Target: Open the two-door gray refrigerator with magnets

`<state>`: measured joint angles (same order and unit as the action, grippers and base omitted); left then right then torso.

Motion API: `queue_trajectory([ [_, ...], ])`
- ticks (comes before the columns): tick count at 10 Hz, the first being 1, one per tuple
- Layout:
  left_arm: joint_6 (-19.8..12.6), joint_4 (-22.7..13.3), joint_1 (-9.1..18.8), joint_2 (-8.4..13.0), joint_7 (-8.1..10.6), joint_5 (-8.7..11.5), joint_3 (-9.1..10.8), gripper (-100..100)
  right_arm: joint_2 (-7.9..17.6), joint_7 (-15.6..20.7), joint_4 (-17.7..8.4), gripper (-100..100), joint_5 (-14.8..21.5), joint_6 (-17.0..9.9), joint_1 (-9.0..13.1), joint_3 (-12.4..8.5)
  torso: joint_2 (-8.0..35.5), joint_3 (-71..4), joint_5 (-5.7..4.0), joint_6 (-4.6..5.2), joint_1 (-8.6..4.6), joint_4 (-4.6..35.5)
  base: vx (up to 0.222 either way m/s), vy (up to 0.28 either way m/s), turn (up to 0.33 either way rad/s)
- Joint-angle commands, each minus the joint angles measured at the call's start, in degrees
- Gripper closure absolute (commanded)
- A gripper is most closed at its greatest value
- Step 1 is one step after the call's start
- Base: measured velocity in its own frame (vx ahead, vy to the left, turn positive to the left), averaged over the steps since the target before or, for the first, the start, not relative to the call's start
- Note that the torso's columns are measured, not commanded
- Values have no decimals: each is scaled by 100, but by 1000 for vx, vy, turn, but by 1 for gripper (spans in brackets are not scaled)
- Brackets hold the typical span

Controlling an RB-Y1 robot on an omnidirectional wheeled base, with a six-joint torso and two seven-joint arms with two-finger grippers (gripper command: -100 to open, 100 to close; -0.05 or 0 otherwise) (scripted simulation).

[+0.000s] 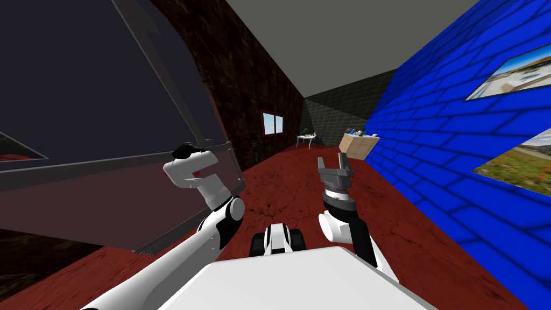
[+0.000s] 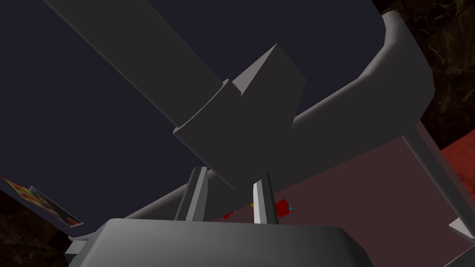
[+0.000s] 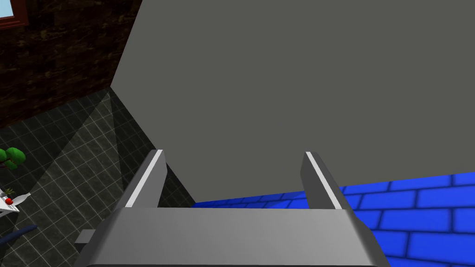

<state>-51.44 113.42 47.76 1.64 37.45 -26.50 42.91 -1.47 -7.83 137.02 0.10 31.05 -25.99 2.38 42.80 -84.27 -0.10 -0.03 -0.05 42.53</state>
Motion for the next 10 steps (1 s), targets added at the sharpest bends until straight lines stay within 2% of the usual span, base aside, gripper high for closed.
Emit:
queue_trajectory([
  [1, 47, -161, 72, 12, -5, 215, -166, 100, 0, 0, 0, 0, 0, 0, 0, 0, -9, -3, -3, -19, 3, 9, -283, 67, 3],
  [2, 47, -161, 72, 12, -5, 215, -166, 100, 0, 0, 0, 0, 0, 0, -1, 0, -22, -13, -5, -21, 10, 9, -245, 72, -4],
  [3, 62, -241, 94, -3, -13, 350, -269, 100, 0, 0, 0, 0, 0, 0, -1, 0, -29, -19, -6, -29, 18, 14, -281, 81, 17],
  [4, 62, -241, 94, -3, -13, 350, -269, 100, 0, 0, 0, 0, 0, 0, -1, 0, -10, -9, -4, -26, 23, 17, -239, 46, -17],
  [5, 77, -321, 115, -17, -22, 486, -372, 100, 0, 0, 0, 0, 0, 0, -2, 0, -12, -6, -2, -33, 16, 18, -241, 47, 38],
  [6, 77, -321, 115, -17, -22, 486, -372, 100, 0, 0, 0, 0, 0, 0, -2, 0, -8, -5, -4, -24, 16, 18, -225, 61, -8],
  [7, 92, -401, 137, -32, -30, 622, -475, 100, 0, 0, 0, 0, 0, 0, -2, 0, -10, -7, -6, -27, 18, 22, -305, 73, 3],
  [8, 92, -401, 137, -32, -30, 622, -475, 100, 0, 0, 0, 0, 0, 0, -1, 0, 15, 8, -2, -22, 19, 22, -271, 78, -14],
  [10, 121, -561, 180, -62, -48, 893, -682, 100, 0, 0, 0, 0, 0, 0, 0, 0, 17, 11, -1, -19, 11, 19, -358, 66, 32],
])
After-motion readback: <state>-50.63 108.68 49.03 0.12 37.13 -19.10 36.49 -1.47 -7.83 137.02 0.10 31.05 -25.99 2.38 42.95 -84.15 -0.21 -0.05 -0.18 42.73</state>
